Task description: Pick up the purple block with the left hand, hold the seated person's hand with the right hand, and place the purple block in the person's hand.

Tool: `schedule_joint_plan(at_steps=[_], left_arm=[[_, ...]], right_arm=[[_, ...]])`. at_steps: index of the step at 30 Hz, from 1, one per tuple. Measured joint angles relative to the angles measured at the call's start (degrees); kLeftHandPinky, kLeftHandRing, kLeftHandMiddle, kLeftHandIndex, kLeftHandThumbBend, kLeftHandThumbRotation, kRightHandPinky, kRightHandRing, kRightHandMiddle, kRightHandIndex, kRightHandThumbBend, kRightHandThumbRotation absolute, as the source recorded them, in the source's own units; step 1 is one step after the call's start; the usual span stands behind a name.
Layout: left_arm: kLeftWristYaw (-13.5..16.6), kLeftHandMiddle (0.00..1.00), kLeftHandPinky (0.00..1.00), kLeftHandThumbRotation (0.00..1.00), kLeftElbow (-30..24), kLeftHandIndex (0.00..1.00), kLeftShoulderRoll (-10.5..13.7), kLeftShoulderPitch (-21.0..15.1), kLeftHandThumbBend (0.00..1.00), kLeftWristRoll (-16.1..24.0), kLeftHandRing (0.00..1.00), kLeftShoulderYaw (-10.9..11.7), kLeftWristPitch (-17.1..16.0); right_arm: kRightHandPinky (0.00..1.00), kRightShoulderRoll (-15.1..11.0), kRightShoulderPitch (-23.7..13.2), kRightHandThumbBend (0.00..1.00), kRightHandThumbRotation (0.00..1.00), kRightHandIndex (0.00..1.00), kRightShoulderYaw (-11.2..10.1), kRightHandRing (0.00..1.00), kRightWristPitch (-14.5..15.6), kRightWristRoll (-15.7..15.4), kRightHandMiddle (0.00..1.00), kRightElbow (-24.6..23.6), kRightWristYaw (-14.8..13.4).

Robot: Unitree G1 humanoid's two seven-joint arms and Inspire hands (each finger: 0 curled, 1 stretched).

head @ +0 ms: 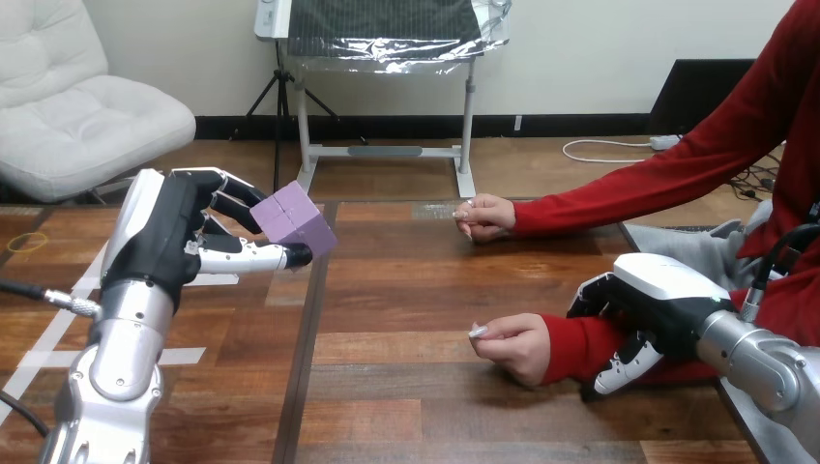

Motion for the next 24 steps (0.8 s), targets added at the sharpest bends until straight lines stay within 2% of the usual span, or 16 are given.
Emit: schedule_joint_plan(at_steps=[8,14,24], left_arm=[[0.0,0.35,0.19,0.00,0.0,0.44,0.0,0.1,0.68,-0.1,0.27,0.2,-0.1],[0.0,0.35,0.19,0.00,0.0,0.44,0.0,0.2,0.68,-0.1,0.27,0.2,-0.4],[-0.1,0.35,0.20,0.00,0.0,0.44,0.0,0.2,0.68,-0.2,0.27,0.2,-0.5]], right_arm=[[0.46,0.3,-0.5,0.85,0.19,0.55,0.4,0.52,-0.4,-0.4,0.55,2.3,-2.3],[0.38,0.5,-1.3,0.82,0.20,0.53,0.9,0.45,-0.4,-0.5,0.52,4.0,-2.8],[0.33,1.1,-2.9,0.78,0.21,0.51,1.8,0.39,-0.3,-0.4,0.48,6.1,-2.6]])
